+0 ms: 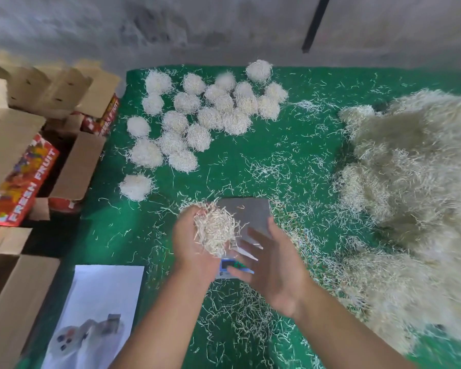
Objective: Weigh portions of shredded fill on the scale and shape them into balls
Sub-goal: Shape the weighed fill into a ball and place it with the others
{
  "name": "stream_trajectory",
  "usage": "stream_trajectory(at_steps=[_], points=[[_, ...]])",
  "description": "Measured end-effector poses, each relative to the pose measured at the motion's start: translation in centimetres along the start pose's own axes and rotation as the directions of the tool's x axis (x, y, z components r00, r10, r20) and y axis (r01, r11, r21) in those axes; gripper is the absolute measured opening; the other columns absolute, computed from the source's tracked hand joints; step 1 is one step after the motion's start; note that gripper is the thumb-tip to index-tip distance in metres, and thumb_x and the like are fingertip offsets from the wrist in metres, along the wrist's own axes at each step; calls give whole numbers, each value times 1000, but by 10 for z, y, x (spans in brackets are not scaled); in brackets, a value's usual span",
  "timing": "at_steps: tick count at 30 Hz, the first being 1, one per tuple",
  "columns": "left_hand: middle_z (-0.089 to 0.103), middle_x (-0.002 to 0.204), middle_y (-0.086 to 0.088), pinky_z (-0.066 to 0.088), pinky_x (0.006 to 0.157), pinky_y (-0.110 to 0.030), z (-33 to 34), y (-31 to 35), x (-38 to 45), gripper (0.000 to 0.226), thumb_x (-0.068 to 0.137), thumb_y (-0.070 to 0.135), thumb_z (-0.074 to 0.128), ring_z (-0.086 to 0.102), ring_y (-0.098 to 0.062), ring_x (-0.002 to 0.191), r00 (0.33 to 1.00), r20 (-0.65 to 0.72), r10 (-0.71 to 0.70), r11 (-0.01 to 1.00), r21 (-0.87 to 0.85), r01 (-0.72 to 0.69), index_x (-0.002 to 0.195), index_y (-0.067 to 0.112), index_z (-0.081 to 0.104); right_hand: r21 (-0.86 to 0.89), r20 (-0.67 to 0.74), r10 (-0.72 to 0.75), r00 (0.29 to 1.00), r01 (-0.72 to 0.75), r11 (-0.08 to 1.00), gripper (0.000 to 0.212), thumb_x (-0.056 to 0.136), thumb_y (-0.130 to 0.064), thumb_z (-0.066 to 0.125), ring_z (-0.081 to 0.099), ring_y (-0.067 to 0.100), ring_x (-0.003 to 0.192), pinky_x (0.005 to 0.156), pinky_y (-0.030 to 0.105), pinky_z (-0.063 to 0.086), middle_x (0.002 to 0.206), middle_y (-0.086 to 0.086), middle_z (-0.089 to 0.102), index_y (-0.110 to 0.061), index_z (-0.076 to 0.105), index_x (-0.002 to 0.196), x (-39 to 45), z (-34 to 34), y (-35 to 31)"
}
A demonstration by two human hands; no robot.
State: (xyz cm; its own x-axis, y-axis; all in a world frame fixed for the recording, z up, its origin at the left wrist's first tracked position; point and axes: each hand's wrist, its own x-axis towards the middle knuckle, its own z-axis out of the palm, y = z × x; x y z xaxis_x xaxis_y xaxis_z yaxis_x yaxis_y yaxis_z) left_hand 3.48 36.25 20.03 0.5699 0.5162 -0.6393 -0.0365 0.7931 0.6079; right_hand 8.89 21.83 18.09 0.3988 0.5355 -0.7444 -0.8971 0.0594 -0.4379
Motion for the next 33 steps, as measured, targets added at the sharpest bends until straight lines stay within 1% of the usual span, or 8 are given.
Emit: stream_trajectory(at_steps=[7,12,15,19,22,27,30,33], points=[[74,93,-6,61,65,-41,5,-27,-51,32,71,36,69,76,-22,83,993,11,116,954,278,-115,100,23,70,83,159,-31,987,18,996,72,101,-74,45,64,30,133,123,52,36,140,16,68,-17,74,134,-34,39,6],[25,151,25,45,75,-2,-3,-38,-72,53,79,60,48,33,22,126,775,319,546,252,820,-515,131,54,46,14,96,-57,994,56,998,64,96,-78,48,71,21,123,110,45,48,137,2,72,-31,76,130,-48,40,11],[5,162,23,44,110,-36,-5,-38,-74,77,80,64,43,13,-1,147,802,264,537,191,888,-419,154,55,23,1,114,-109,987,109,994,60,86,-83,60,68,25,127,116,54,43,140,-1,70,-44,73,130,-49,41,16],[-9,165,29,27,121,-47,-2,-35,-80,95,90,36,64,0,-13,157,846,239,476,247,887,-389,156,61,0,-25,142,-108,984,113,993,67,77,-72,81,71,26,123,113,52,47,139,2,70,-41,69,135,-55,44,22],[-7,163,35,32,117,-32,2,-34,-89,103,92,25,70,11,-14,158,867,268,420,331,844,-421,154,65,-2,-39,174,-103,979,111,993,35,94,-40,70,76,23,91,81,38,59,105,10,77,-12,75,115,-54,38,18],[24,131,63,28,112,-43,2,-25,-116,89,70,74,78,36,19,122,962,255,102,779,581,-237,138,83,21,-62,80,-225,971,230,971,13,95,-19,60,57,21,61,54,30,49,77,10,58,-13,64,85,-51,28,2],[67,135,19,44,106,-55,-4,-29,-115,76,70,84,70,65,-16,122,988,76,-134,958,267,109,137,51,59,-156,42,-246,968,250,956,23,86,-30,64,59,21,58,55,30,52,70,10,60,-15,61,71,-56,29,-3],[74,125,-15,55,88,-59,-9,-30,-108,66,97,69,46,74,-35,111,866,136,-481,872,-30,489,130,18,71,-507,82,-371,925,359,784,21,81,-36,64,57,25,63,59,40,49,65,4,59,-23,62,64,-60,33,0]])
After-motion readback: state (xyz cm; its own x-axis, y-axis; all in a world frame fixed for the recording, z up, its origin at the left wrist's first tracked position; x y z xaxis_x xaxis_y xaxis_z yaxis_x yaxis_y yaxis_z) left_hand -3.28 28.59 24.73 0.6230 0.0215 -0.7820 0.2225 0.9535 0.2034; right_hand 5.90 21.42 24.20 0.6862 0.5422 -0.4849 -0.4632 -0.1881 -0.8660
